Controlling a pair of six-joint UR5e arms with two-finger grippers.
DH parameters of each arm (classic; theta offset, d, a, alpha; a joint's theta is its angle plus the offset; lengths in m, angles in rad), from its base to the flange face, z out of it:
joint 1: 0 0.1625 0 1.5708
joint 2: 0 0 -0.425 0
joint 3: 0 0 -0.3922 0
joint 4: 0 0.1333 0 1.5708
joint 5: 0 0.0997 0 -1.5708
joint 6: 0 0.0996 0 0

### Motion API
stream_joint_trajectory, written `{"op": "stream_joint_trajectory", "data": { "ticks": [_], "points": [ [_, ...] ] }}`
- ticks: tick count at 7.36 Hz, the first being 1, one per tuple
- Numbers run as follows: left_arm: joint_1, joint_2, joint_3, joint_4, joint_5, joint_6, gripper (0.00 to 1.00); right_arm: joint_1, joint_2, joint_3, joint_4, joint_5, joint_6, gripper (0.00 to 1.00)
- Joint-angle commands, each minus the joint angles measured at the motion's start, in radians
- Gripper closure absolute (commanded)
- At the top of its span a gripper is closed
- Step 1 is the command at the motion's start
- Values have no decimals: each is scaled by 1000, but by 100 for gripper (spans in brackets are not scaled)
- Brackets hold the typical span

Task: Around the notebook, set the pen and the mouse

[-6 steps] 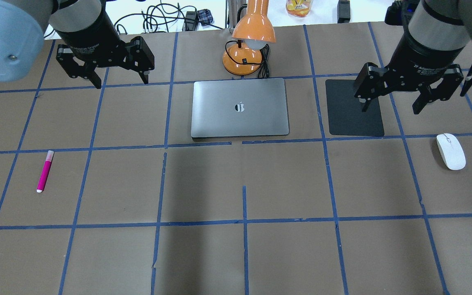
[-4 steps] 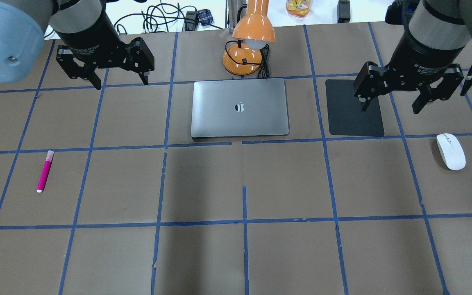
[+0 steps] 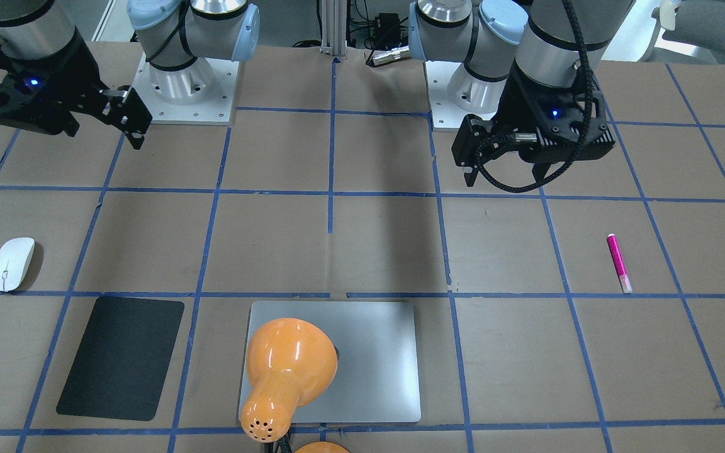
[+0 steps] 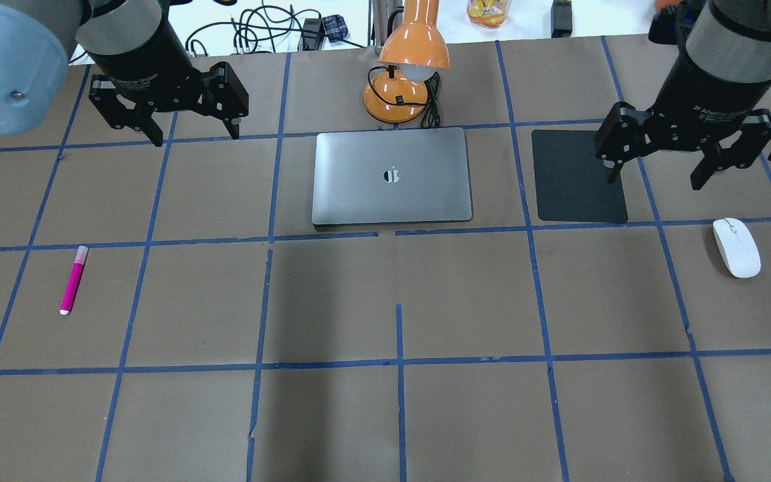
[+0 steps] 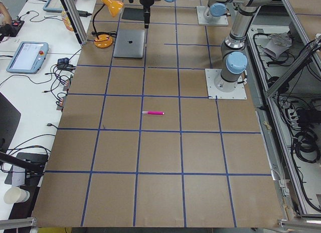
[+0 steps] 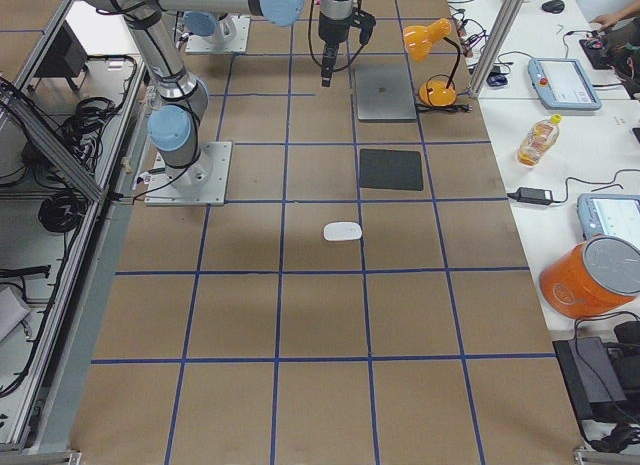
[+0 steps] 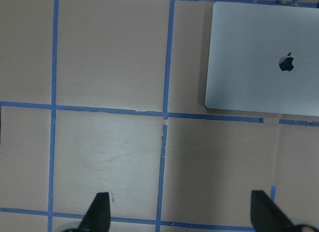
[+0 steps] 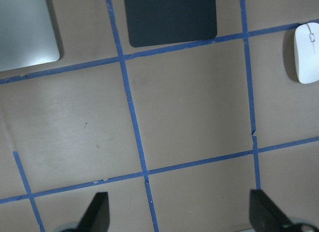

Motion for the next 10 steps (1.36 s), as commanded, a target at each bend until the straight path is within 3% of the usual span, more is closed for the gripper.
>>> {"op": "stream_joint_trajectory", "data": {
  "ticks": [1, 2, 3, 4, 5, 6, 7, 9, 10],
  "points": [
    [136, -31, -76, 38, -12, 103, 0, -192, 26, 4, -8, 3, -55, 0],
    [190, -37, -174, 152, -16, 195, 0, -230, 85, 6, -58, -24, -106, 0],
    [265, -36, -286, 284, -10, 325, 0, -260, 137, 12, -149, -186, -222, 0],
    [373, -39, -384, 387, -18, 437, 0, -285, 174, 14, -200, -196, -279, 0],
    [487, -45, -457, 506, -30, 600, 0, -290, 205, 15, -243, -198, -298, 0],
    [573, -62, -503, 547, -85, 689, 0, -293, 258, 14, -312, -195, -386, 0],
    [644, -110, -544, 651, -148, 790, 0, -307, 309, 17, -427, -187, -422, 0],
    [724, -206, -579, 738, -144, 875, 0, -391, 339, 32, -448, -71, -601, 0],
    [726, -241, -560, 739, -83, 871, 0, -422, 357, 46, -483, -30, -602, 0]
  ]
}}
